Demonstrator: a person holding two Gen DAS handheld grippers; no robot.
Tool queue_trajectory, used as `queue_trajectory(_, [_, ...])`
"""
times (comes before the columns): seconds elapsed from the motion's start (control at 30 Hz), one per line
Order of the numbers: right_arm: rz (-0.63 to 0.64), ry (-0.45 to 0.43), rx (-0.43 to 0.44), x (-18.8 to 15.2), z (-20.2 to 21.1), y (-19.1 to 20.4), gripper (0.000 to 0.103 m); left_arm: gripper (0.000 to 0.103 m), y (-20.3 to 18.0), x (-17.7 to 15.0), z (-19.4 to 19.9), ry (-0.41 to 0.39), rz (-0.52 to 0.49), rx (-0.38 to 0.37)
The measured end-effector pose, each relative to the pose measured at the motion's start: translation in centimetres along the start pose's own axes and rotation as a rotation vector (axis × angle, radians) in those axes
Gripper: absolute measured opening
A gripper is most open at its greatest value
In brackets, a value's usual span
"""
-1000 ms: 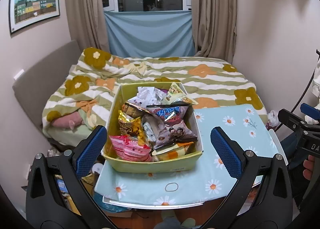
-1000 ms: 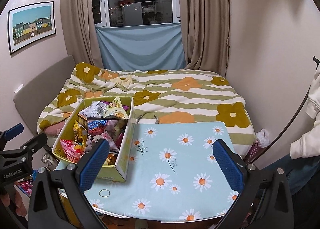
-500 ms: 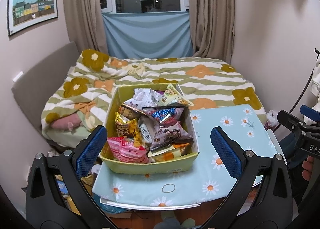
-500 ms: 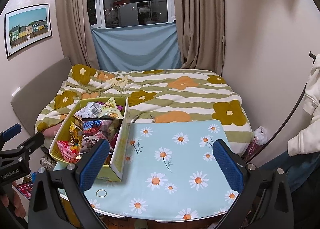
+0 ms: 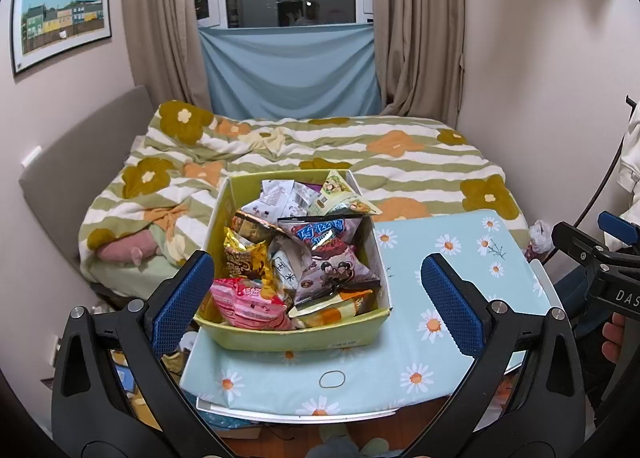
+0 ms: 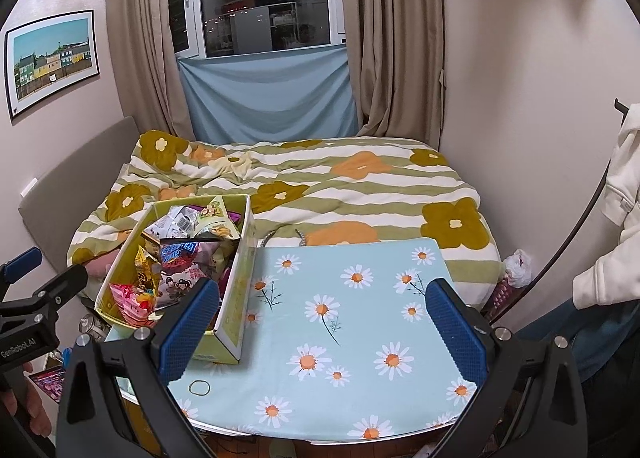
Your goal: Organize snacks
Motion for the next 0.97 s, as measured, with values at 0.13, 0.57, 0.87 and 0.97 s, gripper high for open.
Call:
queue_trajectory(0.13, [-0.001,0.003,0.001,-0.1,0.0,0.0,0.103,0.103,0.1,-0.1,0.0,0.002,0.0,0.001])
queue_trajectory(0.57, [-0.002,0.002,0.001,-0.2,0.1,0.1,0.103,0.103,0.5,-0.1,0.6,-0.019,0.026,0.015])
queue_trajectory(0.87, [-0.004,0.004,-0.001,-0.2,0.1,0.0,0.103,0.103,0.4,-0.3,0.9,-0.027,0.028,0.039])
queue_trajectory(0.97, [-0.001,0.003,0.0,-0.3,0.1,0.1,0.103,0.103,0.5,-0.4,1.0,-0.029,0.027,0.054])
Point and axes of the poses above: each gripper's, at about its wrist camera, not at the fingertips, and z roughly against the way its jaws point, y to its left, x to its top, the point moved 10 cm from there along -z, roughly the way its jaws point, and after that the axes turned 13 degrees about -y, right-handed, at the moved point
